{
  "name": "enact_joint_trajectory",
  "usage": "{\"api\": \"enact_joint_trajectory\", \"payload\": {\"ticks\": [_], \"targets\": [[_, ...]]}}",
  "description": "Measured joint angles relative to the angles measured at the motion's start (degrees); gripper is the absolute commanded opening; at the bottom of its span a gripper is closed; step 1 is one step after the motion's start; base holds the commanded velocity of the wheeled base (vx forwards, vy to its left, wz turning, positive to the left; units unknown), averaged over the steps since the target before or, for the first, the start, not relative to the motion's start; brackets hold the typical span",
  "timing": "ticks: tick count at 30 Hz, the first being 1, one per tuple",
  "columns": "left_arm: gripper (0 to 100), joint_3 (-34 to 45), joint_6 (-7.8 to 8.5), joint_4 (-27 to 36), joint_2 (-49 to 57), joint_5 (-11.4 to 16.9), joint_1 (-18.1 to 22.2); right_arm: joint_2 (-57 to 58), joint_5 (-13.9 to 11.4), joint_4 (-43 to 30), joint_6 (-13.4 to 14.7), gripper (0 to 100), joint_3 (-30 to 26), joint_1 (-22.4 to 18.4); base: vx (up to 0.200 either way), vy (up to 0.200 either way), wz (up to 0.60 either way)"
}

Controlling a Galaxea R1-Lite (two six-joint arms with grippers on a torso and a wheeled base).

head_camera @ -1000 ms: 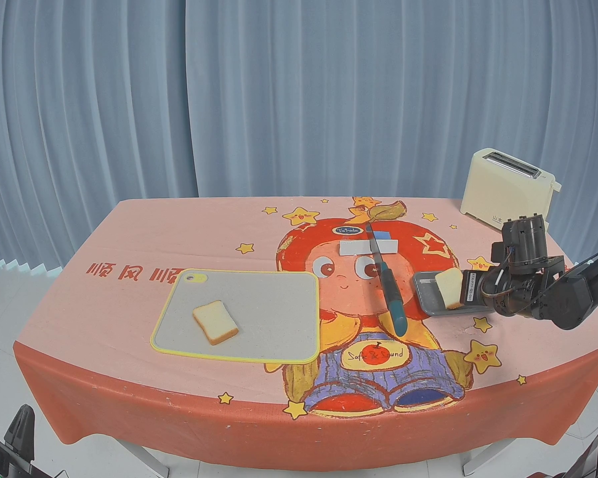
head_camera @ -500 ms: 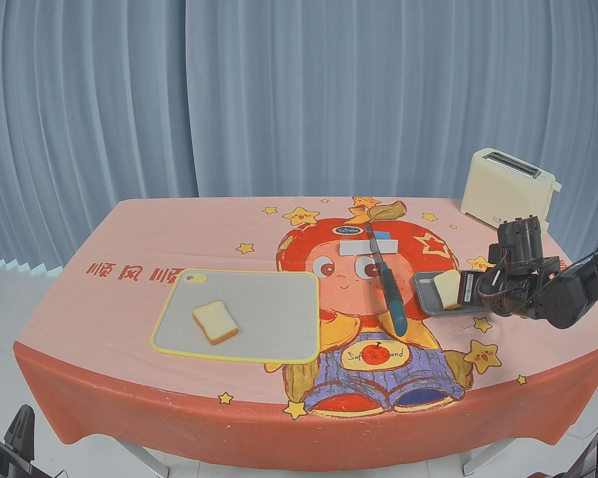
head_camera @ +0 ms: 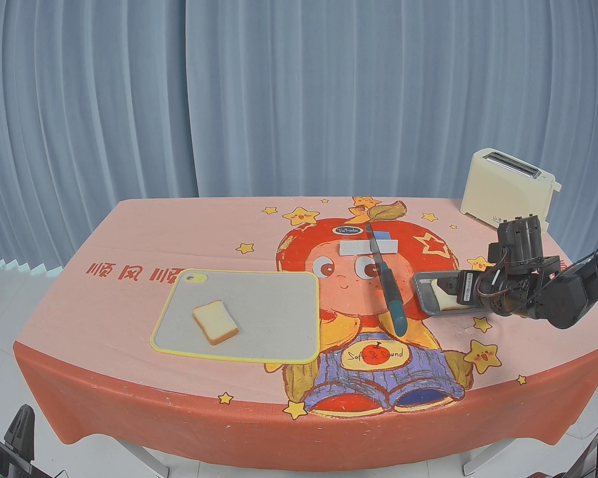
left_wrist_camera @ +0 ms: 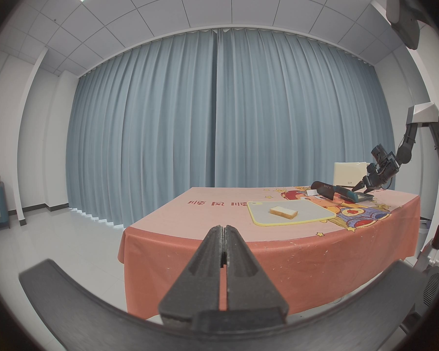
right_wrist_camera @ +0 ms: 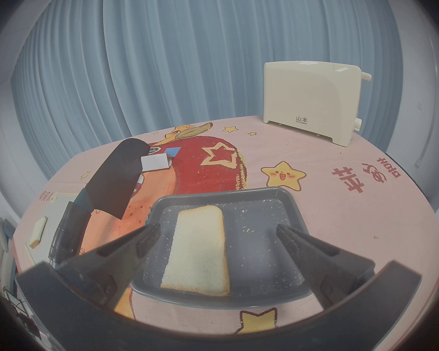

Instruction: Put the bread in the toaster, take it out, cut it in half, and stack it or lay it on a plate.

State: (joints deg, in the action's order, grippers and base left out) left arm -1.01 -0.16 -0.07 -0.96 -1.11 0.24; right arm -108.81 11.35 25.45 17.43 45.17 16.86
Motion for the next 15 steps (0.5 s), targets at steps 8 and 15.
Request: {"api": "enact_joint_trajectory", "payload": {"ticks": [8,15], "targets": [[0,0.00,0.00,0.00,0.00,-0.01,0.00,1.45,0.06,0.00,-0.09,100,-0.33,0.33,0.000,0.000,0.00],[0,0.00,0.00,0.00,0.00,0.00,-0.02,7.94,0.28,-0.09,-0.41,100,-1.89,2.65,0.000,0.000,0.00]]}}
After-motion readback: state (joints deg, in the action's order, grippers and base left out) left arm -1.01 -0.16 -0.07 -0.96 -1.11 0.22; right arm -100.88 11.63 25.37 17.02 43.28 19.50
